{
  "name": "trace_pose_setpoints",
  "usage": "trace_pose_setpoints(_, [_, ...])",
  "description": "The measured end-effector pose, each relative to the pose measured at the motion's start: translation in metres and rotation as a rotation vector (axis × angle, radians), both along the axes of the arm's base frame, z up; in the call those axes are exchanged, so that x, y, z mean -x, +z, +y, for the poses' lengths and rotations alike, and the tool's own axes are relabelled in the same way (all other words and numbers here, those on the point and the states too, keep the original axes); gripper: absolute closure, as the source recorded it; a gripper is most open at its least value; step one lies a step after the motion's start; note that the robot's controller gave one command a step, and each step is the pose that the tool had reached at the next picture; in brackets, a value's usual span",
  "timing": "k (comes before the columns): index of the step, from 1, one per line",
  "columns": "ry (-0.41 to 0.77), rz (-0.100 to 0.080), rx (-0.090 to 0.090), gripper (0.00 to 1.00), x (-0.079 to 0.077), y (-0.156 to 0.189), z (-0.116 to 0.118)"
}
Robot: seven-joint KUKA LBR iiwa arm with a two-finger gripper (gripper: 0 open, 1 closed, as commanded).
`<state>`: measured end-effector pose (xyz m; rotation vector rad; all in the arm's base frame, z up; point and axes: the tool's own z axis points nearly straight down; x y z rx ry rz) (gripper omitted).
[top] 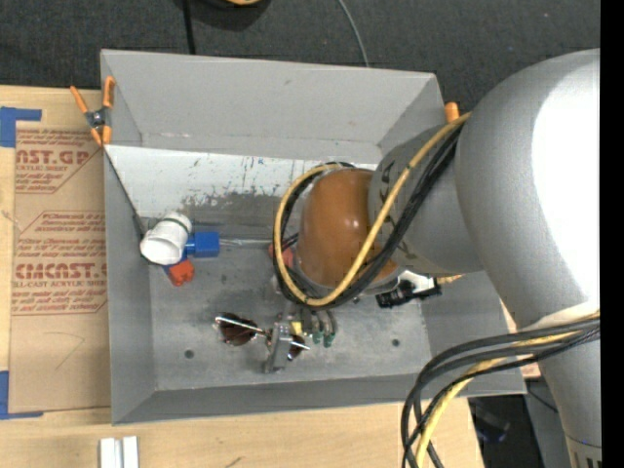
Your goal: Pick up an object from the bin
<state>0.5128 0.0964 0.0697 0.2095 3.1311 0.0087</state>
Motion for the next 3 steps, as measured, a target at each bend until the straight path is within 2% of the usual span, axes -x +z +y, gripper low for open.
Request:
trace_pose_setpoints(1, [-0.001, 0.000, 0.000, 1.00, 0.000, 0.000, 0.000])
trace_pose_setpoints(2, [-0.001, 0.000, 0.000, 1.00, 0.000, 0.000, 0.000])
trace_pose_setpoints(3, [0.013, 0.009, 0.001, 1.00, 0.007, 0.045, -0.002])
